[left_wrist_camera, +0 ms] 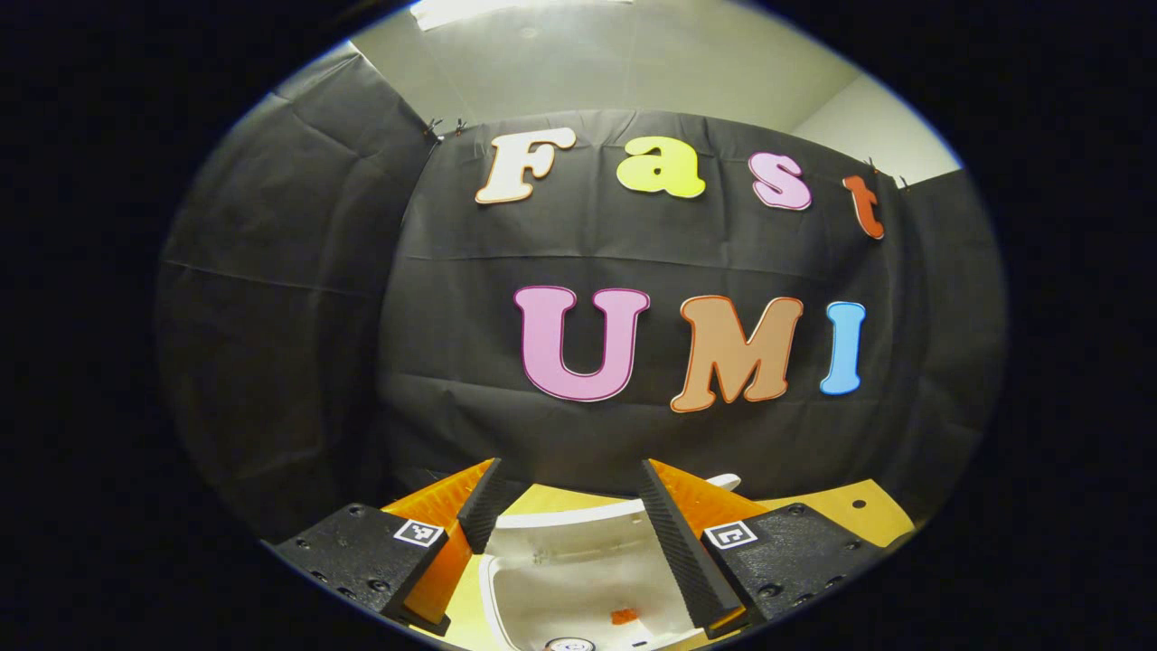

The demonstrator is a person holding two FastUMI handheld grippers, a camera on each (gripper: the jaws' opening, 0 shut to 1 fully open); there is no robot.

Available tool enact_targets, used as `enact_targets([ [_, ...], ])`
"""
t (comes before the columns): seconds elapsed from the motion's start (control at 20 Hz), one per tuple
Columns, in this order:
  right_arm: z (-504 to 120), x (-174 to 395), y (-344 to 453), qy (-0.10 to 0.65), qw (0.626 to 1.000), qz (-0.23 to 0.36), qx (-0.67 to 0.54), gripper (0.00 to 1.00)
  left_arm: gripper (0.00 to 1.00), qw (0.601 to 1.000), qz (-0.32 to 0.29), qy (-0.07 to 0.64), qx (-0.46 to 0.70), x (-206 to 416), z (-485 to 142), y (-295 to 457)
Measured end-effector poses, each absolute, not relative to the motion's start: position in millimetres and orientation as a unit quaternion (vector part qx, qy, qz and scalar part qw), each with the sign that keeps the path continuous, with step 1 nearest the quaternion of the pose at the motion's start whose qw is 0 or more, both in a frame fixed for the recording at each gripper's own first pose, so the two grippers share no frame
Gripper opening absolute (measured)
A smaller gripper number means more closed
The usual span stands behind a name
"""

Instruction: Press the lid of the desktop garbage bin to open it, pick up the crumpled paper on the desktop and throw it into the bin, then pick up the pop can on the desktop and drop it into the bin, and finally close the garbage bin lid.

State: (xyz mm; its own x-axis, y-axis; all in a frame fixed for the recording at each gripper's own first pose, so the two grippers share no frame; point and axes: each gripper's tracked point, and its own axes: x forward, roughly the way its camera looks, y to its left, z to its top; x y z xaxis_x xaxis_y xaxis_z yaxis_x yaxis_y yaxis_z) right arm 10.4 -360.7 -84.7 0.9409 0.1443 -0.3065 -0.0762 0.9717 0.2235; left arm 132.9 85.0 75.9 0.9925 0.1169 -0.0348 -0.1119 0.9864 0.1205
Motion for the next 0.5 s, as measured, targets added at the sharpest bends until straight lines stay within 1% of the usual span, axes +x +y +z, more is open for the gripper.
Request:
enact_targets([
  [0.05, -83.9, 11.5, -356.6, 0.164, 0.979, 0.06, 0.103, 0.95, 0.89, 0.996, 0.052, 0.016, 0.069, 125.7, 71.6, 81.8],
  [0.1, -82.5, 12.7, -353.7, 0.164, 0.979, 0.064, 0.101, 0.96, 0.89, 0.996, 0.041, 0.015, 0.074, 120.1, 65.1, 76.3],
  [0.15, -80.3, 13.3, -351.2, 0.163, 0.979, 0.068, 0.099, 0.96, 0.86, 0.997, 0.032, 0.025, 0.072, 111.4, 52.1, 70.5],
  [0.2, -78.0, 13.7, -349.6, 0.161, 0.98, 0.07, 0.096, 0.96, 0.86, 0.997, 0.026, 0.033, 0.066, 105.7, 40.5, 66.2],
  [0.25, -76.8, 14.6, -347.8, 0.161, 0.98, 0.072, 0.094, 0.96, 0.88, 0.997, 0.02, 0.038, 0.061, 101.3, 30.3, 62.9],
  [0.35, -73.8, 14.4, -345.7, 0.161, 0.98, 0.075, 0.092, 0.96, 0.89, 0.998, 0.012, 0.036, 0.058, 93.1, 17.7, 58.4],
  [0.4, -73.9, 14.3, -345.0, 0.162, 0.979, 0.077, 0.092, 0.96, 0.86, 0.997, 0.01, 0.039, 0.059, 90.3, 8.7, 57.9],
  [0.45, -73.2, 14.3, -343.6, 0.162, 0.979, 0.079, 0.091, 0.96, 0.89, 0.997, 0.009, 0.046, 0.057, 88.1, -2.2, 57.9],
  [0.5, -73.2, 13.9, -343.3, 0.162, 0.979, 0.08, 0.09, 0.96, 0.89, 0.997, 0.01, 0.057, 0.054, 84.8, -13.2, 57.2],
])
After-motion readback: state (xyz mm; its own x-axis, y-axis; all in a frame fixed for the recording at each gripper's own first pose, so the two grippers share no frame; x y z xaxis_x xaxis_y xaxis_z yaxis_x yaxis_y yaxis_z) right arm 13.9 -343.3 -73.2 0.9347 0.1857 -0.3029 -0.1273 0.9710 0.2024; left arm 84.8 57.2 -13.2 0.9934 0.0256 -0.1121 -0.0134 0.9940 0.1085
